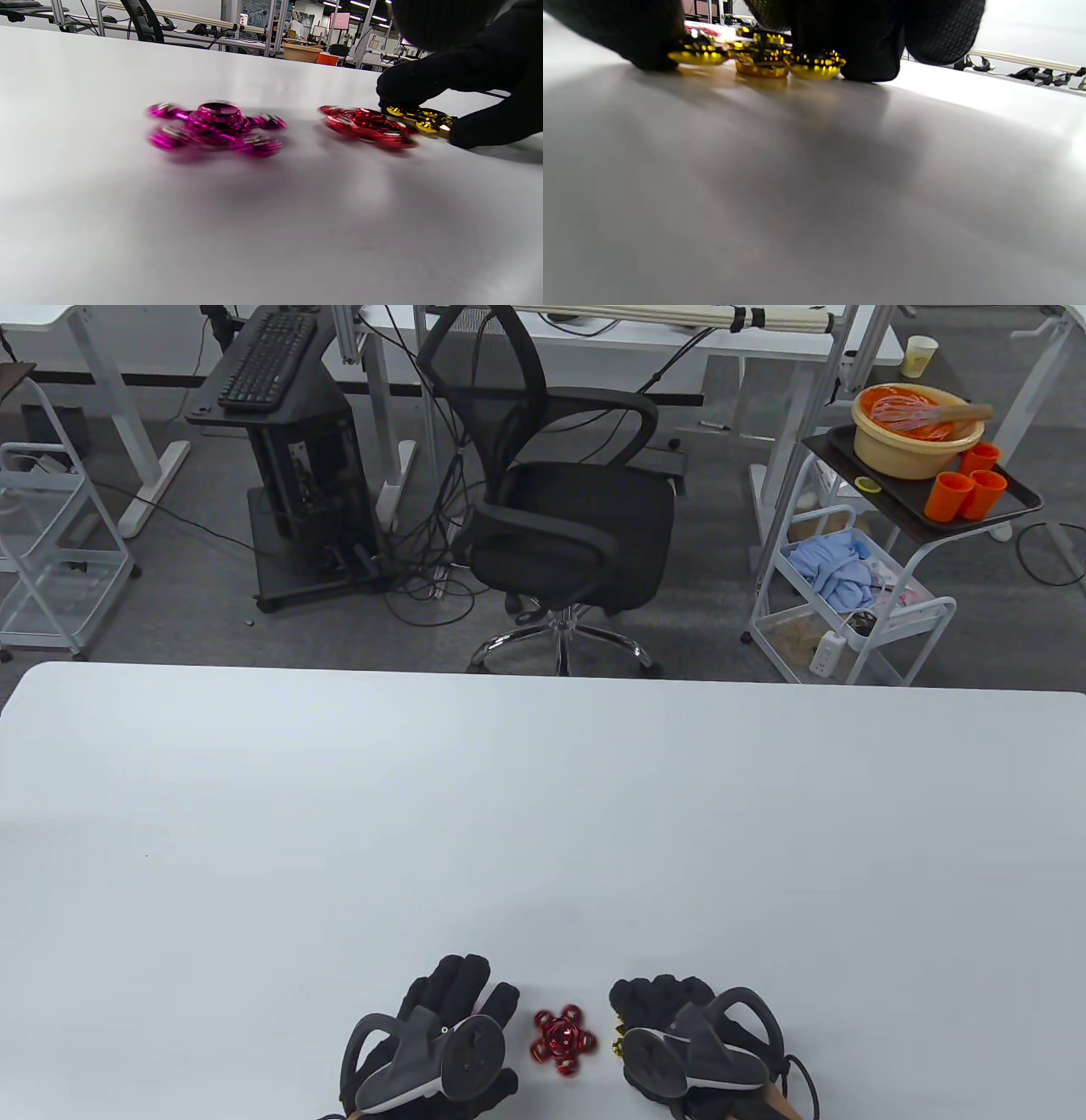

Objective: Flick fidget spinner to spin

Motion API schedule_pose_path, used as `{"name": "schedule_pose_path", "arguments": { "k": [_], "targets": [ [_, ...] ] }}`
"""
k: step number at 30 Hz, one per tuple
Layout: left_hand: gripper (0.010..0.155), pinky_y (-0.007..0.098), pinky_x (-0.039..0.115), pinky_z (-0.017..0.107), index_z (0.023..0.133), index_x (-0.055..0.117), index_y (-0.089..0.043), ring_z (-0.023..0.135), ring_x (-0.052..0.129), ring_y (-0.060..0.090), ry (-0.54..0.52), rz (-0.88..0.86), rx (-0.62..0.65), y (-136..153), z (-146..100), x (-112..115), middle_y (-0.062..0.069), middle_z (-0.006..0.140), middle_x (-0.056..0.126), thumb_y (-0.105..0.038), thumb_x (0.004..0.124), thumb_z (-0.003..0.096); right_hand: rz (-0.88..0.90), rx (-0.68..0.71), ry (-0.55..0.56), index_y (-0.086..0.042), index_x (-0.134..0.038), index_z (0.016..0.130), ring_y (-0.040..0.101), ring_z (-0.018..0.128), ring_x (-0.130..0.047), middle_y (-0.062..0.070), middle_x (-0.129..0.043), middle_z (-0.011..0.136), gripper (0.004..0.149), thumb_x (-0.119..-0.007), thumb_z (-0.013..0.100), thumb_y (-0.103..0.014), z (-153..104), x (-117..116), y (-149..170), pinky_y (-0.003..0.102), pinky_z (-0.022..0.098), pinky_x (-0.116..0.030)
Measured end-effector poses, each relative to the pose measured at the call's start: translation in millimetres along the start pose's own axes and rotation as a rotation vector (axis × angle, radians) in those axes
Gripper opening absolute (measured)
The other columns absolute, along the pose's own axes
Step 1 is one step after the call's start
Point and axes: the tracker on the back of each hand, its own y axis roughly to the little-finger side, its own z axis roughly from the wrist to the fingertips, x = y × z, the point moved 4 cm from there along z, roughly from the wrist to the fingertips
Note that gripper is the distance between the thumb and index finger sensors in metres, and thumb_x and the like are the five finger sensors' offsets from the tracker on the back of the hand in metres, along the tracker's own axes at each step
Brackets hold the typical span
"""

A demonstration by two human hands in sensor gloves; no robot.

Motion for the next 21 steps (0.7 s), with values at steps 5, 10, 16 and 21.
{"name": "schedule_pose_path", "arguments": {
  "k": [5,10,16,21],
  "targets": [
    [0.079,0.062,0.033,0.074,0.100,0.032,-0.026,0.103,0.020,0.043,0.022,-0.021,0.015,-8,3,4,0.016,0.110,0.012,-0.061,0.067,0.0386,0.025,-0.011,-0.006,-0.013,-0.039,0.100,0.048,0.094,-0.063,0.017,-0.054,0.106,0.081,-0.073,0.041,-0.056,-3,0,3,0.065,0.069,-0.057],
    [0.079,0.062,0.029,0.075,0.100,0.030,-0.029,0.103,0.015,0.043,0.079,0.051,0.081,-54,14,8,0.015,0.110,0.007,-0.061,0.067,0.0385,0.074,-0.080,0.012,-0.015,-0.037,0.101,0.048,0.095,-0.059,0.016,-0.051,0.107,0.080,-0.071,0.043,-0.057,-22,19,24,0.066,0.070,-0.052],
    [0.079,0.062,0.021,0.075,0.100,0.029,-0.033,0.101,0.006,0.042,0.175,0.186,0.125,-112,51,24,0.013,0.108,-0.002,-0.064,0.066,0.0366,0.060,-0.239,-0.036,-0.022,-0.047,0.101,0.049,0.094,-0.058,0.018,-0.051,0.107,0.058,-0.067,0.050,-0.039,-40,13,47,0.067,0.071,-0.049],
    [0.079,0.062,0.017,0.074,0.099,0.028,-0.037,0.099,0.000,0.041,0.223,0.223,0.102,-124,74,31,0.012,0.106,-0.007,-0.065,0.065,0.0357,0.124,-0.267,-0.059,-0.027,-0.047,0.101,0.050,0.096,-0.053,0.019,-0.047,0.108,0.054,-0.066,0.051,-0.033,-34,3,49,0.067,0.072,-0.045]
  ]
}}
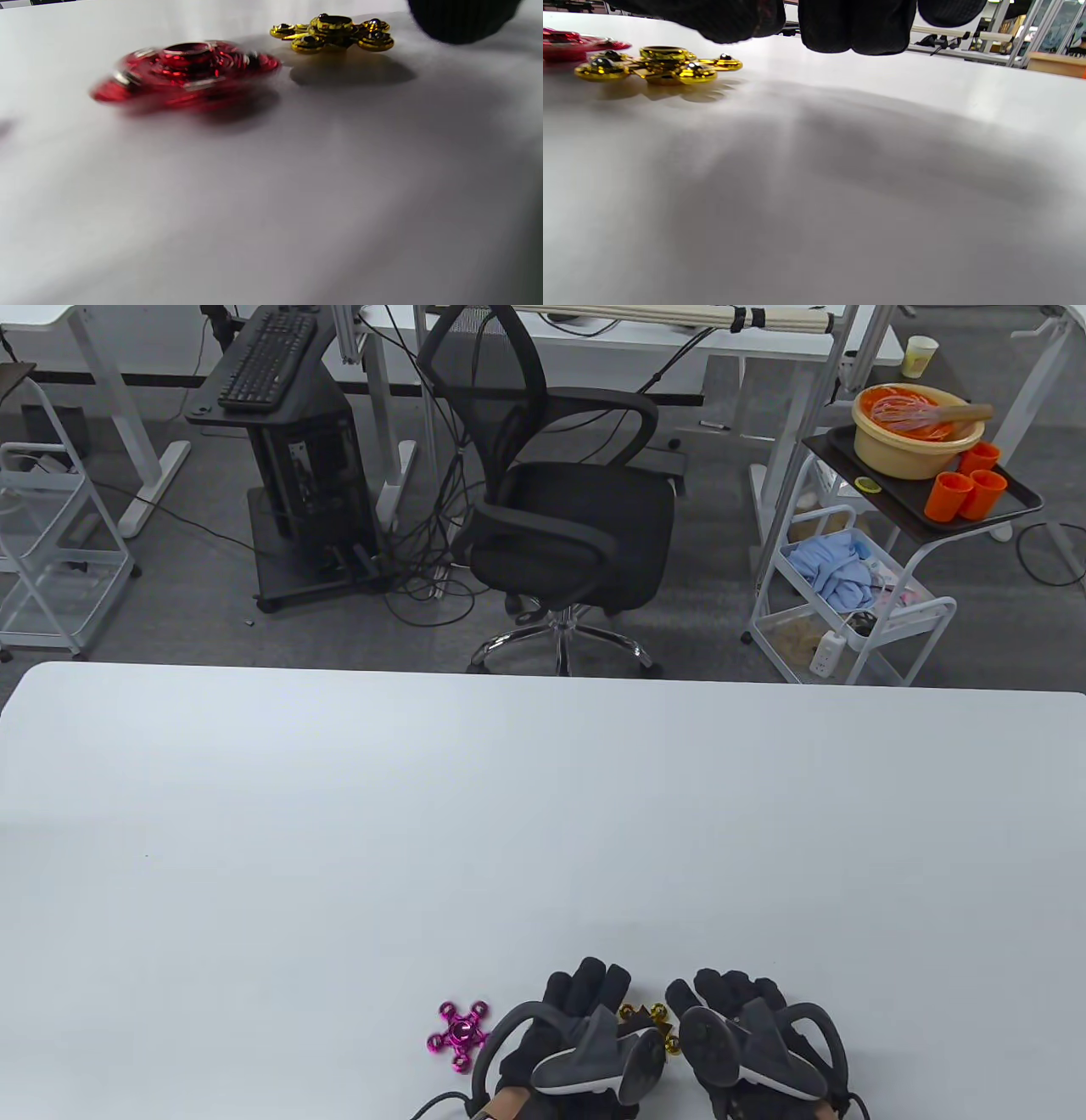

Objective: Flick fidget spinner to spin

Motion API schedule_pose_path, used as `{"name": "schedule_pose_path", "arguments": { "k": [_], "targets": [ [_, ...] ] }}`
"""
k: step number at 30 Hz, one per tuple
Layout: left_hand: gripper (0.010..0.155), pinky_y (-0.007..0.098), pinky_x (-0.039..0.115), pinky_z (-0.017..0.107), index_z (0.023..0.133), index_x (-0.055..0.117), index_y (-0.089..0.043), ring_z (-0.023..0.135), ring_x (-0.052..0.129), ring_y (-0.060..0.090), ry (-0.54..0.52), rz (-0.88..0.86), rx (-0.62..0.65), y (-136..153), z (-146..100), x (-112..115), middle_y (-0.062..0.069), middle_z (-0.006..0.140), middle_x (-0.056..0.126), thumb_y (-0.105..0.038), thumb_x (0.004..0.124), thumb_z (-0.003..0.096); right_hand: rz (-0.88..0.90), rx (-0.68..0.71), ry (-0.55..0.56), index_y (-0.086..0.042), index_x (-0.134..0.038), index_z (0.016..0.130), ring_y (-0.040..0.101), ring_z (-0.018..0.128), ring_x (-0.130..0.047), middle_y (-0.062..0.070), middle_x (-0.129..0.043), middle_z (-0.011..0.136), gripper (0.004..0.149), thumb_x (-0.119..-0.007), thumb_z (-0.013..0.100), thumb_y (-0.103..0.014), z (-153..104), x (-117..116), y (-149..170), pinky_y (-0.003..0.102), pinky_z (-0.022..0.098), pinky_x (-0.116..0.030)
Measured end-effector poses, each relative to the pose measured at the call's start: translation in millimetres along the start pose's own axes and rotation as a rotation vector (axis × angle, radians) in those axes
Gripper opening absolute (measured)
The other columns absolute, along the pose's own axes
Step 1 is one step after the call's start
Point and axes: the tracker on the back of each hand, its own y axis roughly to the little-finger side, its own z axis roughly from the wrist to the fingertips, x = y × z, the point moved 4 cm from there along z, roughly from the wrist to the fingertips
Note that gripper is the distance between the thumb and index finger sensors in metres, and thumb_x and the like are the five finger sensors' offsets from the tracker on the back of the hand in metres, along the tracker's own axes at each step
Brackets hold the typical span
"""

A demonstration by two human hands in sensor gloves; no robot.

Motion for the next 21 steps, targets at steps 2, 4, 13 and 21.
{"name": "schedule_pose_path", "arguments": {
  "k": [2,4,13,21],
  "targets": [
    [0.076,0.062,0.016,0.074,0.099,0.032,-0.038,0.099,-0.001,0.041,0.023,-0.006,0.004,-2,3,1,0.012,0.106,-0.007,-0.066,0.064,0.0356,0.021,0.010,-0.015,-0.027,-0.046,0.101,0.050,0.096,-0.052,0.019,-0.046,0.108,0.054,-0.066,0.051,-0.031,2,-3,-3,0.067,0.072,-0.044],
    [0.075,0.063,0.016,0.073,0.099,0.036,-0.038,0.099,-0.001,0.041,0.044,-0.005,0.021,-4,4,5,0.011,0.107,-0.007,-0.066,0.065,0.0360,0.016,0.004,-0.046,-0.028,-0.045,0.101,0.049,0.097,-0.050,0.018,-0.044,0.109,0.055,-0.065,0.051,-0.031,5,-8,-4,0.067,0.072,-0.042],
    [0.075,0.062,0.018,0.074,0.099,0.035,-0.037,0.100,0.002,0.041,0.057,-0.008,0.003,-3,6,5,0.011,0.108,-0.003,-0.066,0.066,0.0359,0.377,0.018,-0.014,-0.024,-0.078,0.084,0.045,0.086,-0.071,0.014,-0.071,0.097,0.036,-0.070,0.049,-0.021,-27,25,19,0.067,0.070,-0.050],
    [0.080,0.061,0.020,0.074,0.099,0.030,-0.035,0.101,0.005,0.040,0.031,-0.017,0.040,0,1,4,0.011,0.107,-0.004,-0.066,0.066,0.0349,0.143,-0.084,0.197,-0.023,-0.068,0.091,0.044,0.086,-0.071,0.013,-0.070,0.098,0.042,-0.068,0.049,-0.025,-23,28,24,0.065,0.069,-0.052]
  ]
}}
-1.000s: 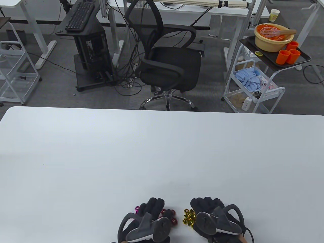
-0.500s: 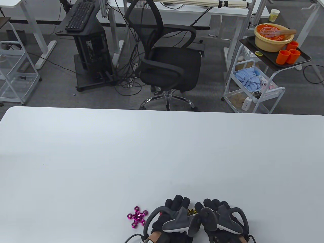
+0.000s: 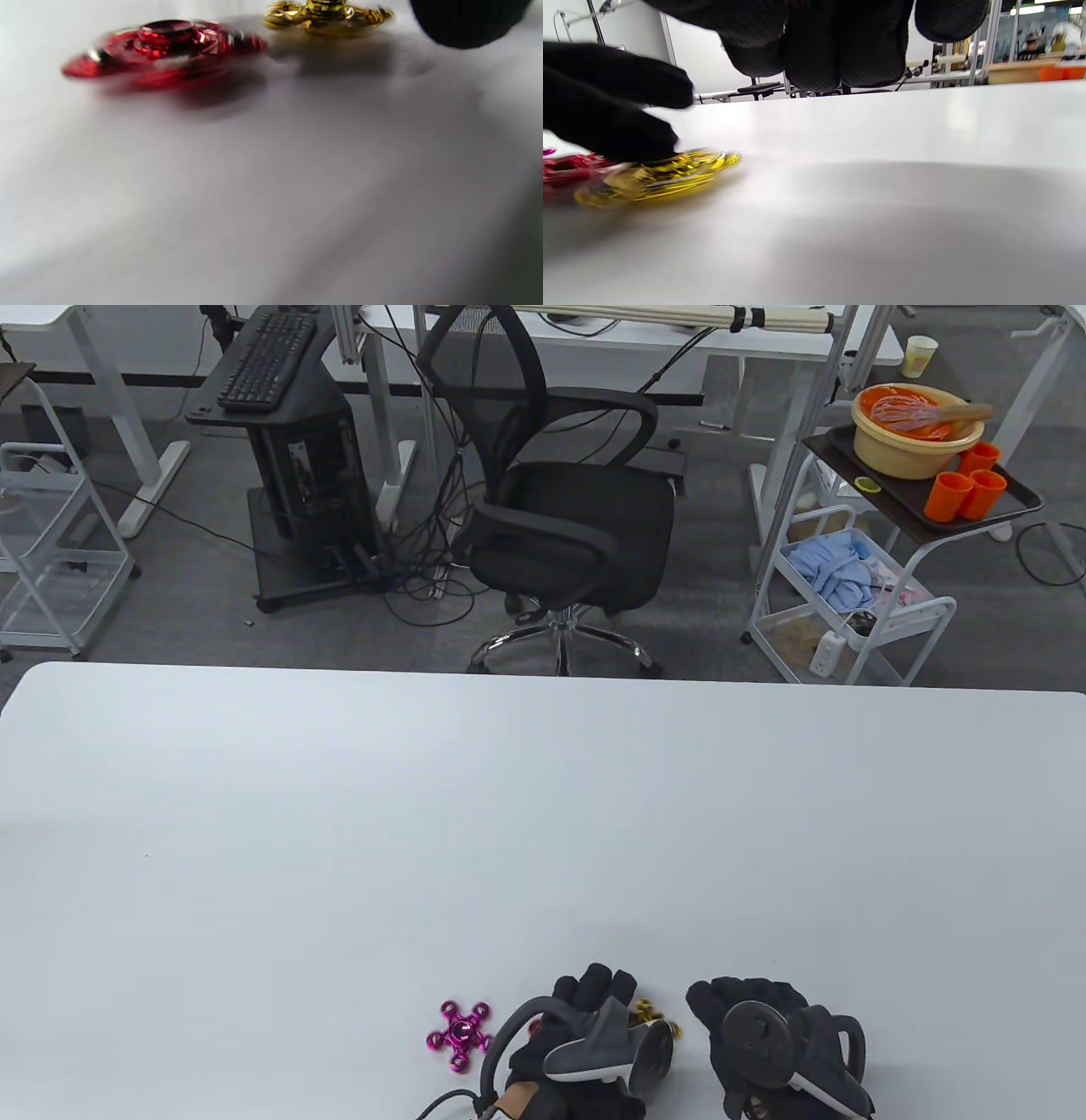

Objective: Flick fidget spinner to spin

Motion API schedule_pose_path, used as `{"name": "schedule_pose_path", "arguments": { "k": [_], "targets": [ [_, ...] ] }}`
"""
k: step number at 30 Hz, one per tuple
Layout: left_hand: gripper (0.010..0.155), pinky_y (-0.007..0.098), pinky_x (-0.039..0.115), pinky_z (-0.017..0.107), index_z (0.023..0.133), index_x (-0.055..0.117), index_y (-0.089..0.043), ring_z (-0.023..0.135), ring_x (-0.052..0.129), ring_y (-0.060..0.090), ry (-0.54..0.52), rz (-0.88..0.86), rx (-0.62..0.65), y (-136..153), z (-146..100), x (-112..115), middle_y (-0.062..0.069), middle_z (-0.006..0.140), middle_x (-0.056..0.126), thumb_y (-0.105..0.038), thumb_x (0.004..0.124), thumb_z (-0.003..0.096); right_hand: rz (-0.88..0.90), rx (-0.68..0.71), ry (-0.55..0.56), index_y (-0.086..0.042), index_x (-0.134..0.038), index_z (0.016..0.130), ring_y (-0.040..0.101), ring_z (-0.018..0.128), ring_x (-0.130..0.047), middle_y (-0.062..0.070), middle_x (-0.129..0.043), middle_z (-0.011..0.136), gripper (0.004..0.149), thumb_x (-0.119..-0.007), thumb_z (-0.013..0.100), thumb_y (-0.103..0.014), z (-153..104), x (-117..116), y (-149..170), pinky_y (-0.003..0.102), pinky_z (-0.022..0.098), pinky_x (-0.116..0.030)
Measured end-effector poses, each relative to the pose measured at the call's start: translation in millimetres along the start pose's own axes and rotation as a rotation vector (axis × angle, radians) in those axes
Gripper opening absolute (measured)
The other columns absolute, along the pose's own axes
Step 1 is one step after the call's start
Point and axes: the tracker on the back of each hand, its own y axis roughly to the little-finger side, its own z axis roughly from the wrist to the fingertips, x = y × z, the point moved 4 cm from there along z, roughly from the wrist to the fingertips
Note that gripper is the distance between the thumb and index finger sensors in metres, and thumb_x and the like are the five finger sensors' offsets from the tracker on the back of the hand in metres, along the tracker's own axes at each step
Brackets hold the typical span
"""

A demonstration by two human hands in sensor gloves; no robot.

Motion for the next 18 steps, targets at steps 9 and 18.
{"name": "schedule_pose_path", "arguments": {
  "k": [9,18],
  "targets": [
    [0.090,0.062,0.022,0.074,0.100,0.019,-0.024,0.101,0.006,0.042,-0.199,-0.090,-0.105,100,-99,-13,0.014,0.107,-0.003,-0.065,0.066,0.0359,-0.015,-0.015,0.014,-0.022,-0.061,0.095,0.046,0.090,-0.066,0.014,-0.064,0.102,0.047,-0.068,0.050,-0.031,-2,-1,3,0.066,0.070,-0.050],
    [0.094,0.063,0.026,0.074,0.100,0.018,-0.016,0.101,0.012,0.044,-0.172,-0.251,-0.248,176,-125,34,0.016,0.109,0.002,-0.065,0.068,0.0365,0.015,0.006,0.019,-0.021,-0.058,0.096,0.046,0.091,-0.064,0.014,-0.062,0.103,0.051,-0.067,0.050,-0.038,-3,-1,-5,0.066,0.070,-0.050]
  ]
}}
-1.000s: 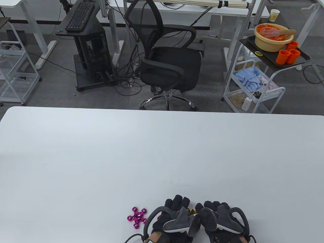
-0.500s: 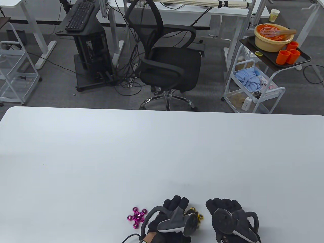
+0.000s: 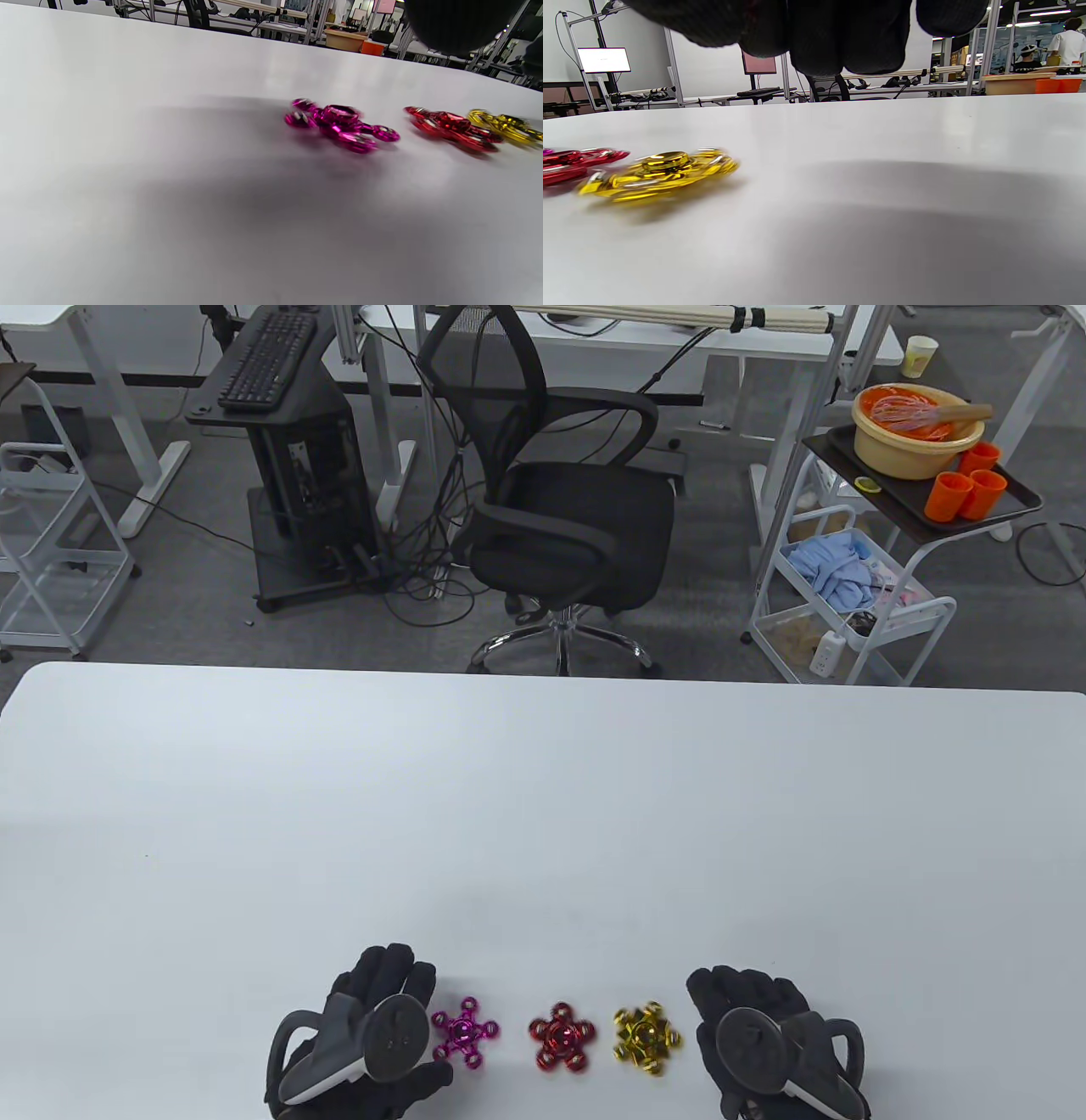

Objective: Flick fidget spinner to spin

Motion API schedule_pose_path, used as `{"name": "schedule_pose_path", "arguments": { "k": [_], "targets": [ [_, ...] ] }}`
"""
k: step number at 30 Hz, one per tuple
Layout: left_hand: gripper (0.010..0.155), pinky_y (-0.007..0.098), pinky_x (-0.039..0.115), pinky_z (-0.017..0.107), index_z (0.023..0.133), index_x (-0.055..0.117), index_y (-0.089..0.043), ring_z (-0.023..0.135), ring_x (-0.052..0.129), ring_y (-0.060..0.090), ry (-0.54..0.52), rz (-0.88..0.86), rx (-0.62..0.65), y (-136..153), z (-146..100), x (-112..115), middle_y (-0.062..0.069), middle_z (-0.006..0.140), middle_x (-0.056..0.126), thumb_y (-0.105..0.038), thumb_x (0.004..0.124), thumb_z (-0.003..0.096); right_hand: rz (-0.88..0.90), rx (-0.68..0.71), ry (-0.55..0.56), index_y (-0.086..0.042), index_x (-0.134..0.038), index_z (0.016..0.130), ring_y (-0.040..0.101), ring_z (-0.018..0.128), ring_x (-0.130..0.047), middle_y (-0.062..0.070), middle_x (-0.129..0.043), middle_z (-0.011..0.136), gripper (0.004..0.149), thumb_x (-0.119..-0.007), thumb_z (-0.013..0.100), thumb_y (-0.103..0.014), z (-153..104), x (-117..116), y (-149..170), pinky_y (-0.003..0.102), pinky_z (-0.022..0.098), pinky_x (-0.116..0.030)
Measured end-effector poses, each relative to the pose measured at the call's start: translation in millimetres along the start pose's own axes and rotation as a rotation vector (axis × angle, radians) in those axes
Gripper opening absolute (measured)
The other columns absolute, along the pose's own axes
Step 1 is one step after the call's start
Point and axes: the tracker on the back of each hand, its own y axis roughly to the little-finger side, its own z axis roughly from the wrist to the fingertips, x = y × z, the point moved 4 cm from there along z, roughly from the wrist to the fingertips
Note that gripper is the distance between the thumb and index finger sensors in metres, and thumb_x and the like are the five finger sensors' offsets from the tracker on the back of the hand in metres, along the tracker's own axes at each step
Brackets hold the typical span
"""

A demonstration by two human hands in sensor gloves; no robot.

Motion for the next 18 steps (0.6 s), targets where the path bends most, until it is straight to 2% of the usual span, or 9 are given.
{"name": "schedule_pose_path", "arguments": {
  "k": [18],
  "targets": [
    [0.093,0.063,0.029,0.074,0.100,0.019,-0.016,0.102,0.014,0.043,0.007,0.003,-0.034,8.0,2.5,1.5,0.016,0.108,0.005,-0.063,0.067,0.0368,0.038,-0.010,-0.067,-0.021,-0.058,0.096,0.046,0.091,-0.065,0.014,-0.062,0.103,0.052,-0.067,0.049,-0.041,-0.1,-7.4,3.2,0.066,0.070,-0.050]
  ]
}}
